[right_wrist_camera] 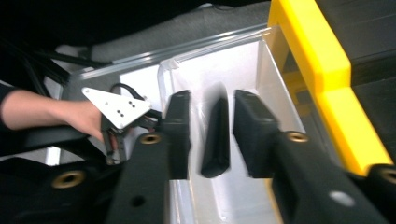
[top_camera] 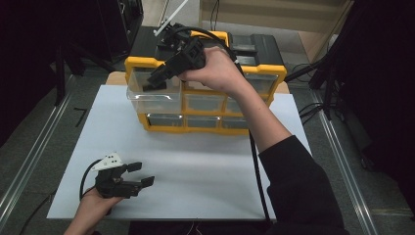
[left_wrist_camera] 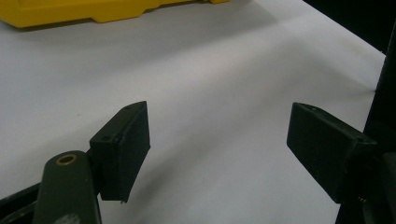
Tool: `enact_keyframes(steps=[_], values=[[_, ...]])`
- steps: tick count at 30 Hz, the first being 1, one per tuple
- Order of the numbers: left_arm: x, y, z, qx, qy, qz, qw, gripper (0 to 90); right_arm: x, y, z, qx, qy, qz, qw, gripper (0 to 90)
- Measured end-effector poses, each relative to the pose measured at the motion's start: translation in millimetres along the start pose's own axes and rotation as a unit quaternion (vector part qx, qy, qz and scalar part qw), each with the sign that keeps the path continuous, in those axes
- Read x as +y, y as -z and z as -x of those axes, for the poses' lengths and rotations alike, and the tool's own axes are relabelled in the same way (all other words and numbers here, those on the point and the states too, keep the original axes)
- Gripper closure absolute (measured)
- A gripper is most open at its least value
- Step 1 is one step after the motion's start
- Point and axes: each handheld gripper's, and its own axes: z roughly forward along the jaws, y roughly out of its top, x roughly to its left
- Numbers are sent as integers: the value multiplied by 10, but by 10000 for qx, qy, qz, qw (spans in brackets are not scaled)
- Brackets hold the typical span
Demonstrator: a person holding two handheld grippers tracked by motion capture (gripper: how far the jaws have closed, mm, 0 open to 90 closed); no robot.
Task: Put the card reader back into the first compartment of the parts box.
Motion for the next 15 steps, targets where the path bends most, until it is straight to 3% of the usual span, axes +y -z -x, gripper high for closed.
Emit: enact_keyframes(steps=[10,13,15], values=[[-4,3,0,9,3,-8,10000,226,-163,216,-3,-115,-42,275,9995,523],[-6,10,-2,19,11,-21,10000,227,-274,312,-2,34,-185,381,9991,444],[-8,7,-3,34,20,-23,10000,227,-343,355,-8,5,-213,408,9989,418]])
